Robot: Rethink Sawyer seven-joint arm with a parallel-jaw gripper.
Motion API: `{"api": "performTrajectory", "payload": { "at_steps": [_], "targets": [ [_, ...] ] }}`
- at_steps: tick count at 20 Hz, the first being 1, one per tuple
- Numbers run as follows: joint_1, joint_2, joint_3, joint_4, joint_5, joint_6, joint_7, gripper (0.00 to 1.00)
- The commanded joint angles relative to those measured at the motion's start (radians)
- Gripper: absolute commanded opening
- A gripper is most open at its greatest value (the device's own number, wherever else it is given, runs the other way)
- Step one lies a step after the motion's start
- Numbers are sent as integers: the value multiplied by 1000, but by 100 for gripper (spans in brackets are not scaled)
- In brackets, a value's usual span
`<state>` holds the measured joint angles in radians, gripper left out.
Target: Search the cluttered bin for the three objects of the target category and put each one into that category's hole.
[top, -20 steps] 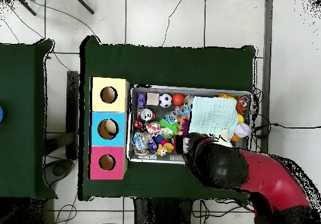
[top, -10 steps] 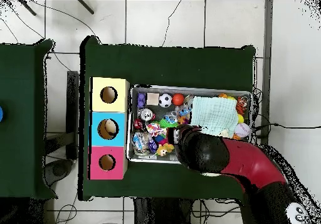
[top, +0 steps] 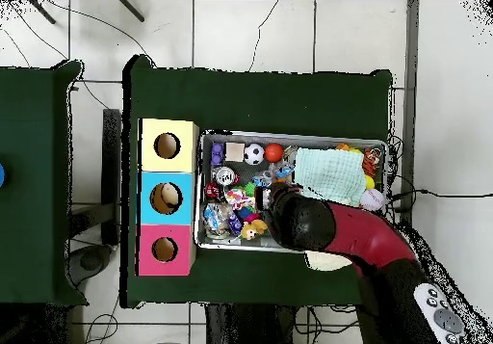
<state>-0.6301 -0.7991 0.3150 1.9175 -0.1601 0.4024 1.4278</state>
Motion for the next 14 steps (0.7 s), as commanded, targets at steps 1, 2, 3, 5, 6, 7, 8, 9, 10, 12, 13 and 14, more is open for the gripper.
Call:
{"api": "performTrajectory", "payload": {
  "at_steps": [1,2,3,5,6,7,8,9,10,12,13,14],
  "targets": [
    [65,104,-121,-118,67,-51,285,100],
    [81,113,-137,-126,86,-58,308,100],
    [100,120,-155,-132,98,-79,327,100],
    [133,134,-189,-133,129,-123,366,100],
    [145,140,-200,-134,140,-142,372,100],
    [157,145,-212,-135,152,-148,379,100],
    [163,151,-220,-128,164,-166,383,100],
    [170,157,-226,-124,181,-179,394,100],
    [178,162,-234,-129,194,-183,398,100],
    [182,171,-238,-132,227,-191,406,100],
    [183,180,-239,-133,241,-205,409,100],
    [189,193,-243,-138,255,-210,417,100]
  ]
}}
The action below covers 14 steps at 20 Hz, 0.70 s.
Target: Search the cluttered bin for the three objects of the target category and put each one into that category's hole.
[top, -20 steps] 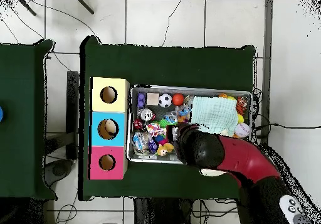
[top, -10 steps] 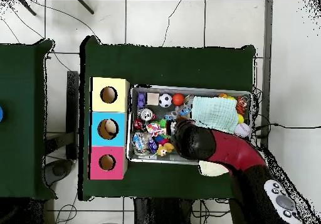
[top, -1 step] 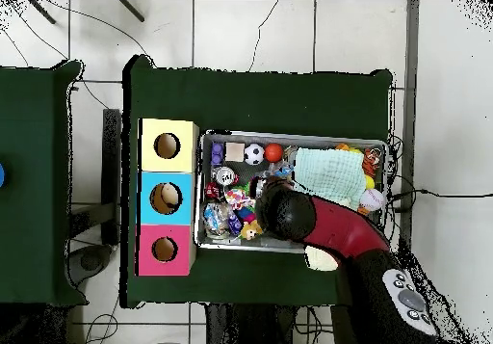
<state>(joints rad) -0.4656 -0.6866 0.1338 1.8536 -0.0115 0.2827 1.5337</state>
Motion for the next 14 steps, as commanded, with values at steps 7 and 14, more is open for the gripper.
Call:
{"api": "performTrajectory", "payload": {
  "at_steps": [7,14],
  "targets": [
    [86,153,-99,-102,212,-165,387,100],
    [86,197,-104,-158,243,-162,352,100]
  ]
}}
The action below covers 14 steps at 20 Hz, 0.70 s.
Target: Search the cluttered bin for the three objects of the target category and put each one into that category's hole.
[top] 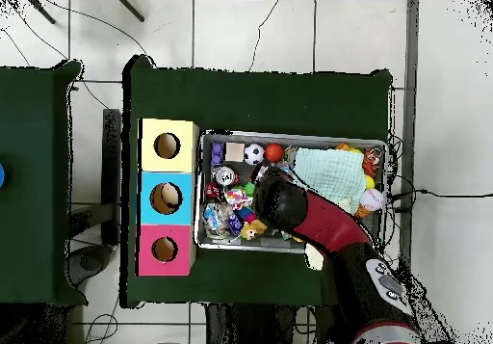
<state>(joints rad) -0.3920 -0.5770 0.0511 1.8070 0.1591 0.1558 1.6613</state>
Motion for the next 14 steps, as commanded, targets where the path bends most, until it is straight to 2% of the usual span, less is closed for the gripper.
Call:
{"api": "performTrajectory", "payload": {
  "at_steps": [1,7,14],
  "targets": [
    [22,91,-34,-122,73,-24,218,100],
    [46,113,-58,-142,83,-35,216,100],
    [73,154,-88,-202,83,-12,195,100]
  ]
}}
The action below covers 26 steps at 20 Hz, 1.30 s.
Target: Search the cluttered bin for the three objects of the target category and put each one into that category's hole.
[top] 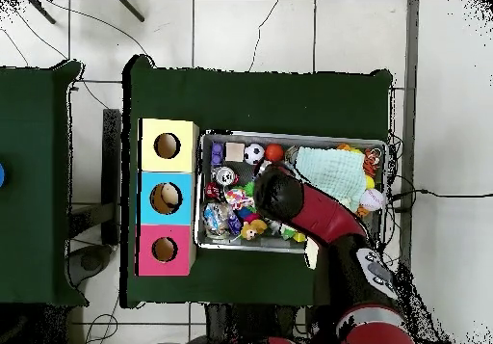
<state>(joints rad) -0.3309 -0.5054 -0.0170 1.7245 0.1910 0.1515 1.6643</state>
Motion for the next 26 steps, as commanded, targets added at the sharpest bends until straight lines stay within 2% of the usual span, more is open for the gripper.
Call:
{"api": "performTrajectory", "payload": {
  "at_steps": [1,7,18,26],
  "targets": [
    [13,80,-20,-115,50,-8,192,100],
    [20,83,-15,-121,49,-11,194,100],
    [51,77,-16,-148,58,62,185,100],
    [43,78,-7,-144,51,72,171,100]
  ]
}}
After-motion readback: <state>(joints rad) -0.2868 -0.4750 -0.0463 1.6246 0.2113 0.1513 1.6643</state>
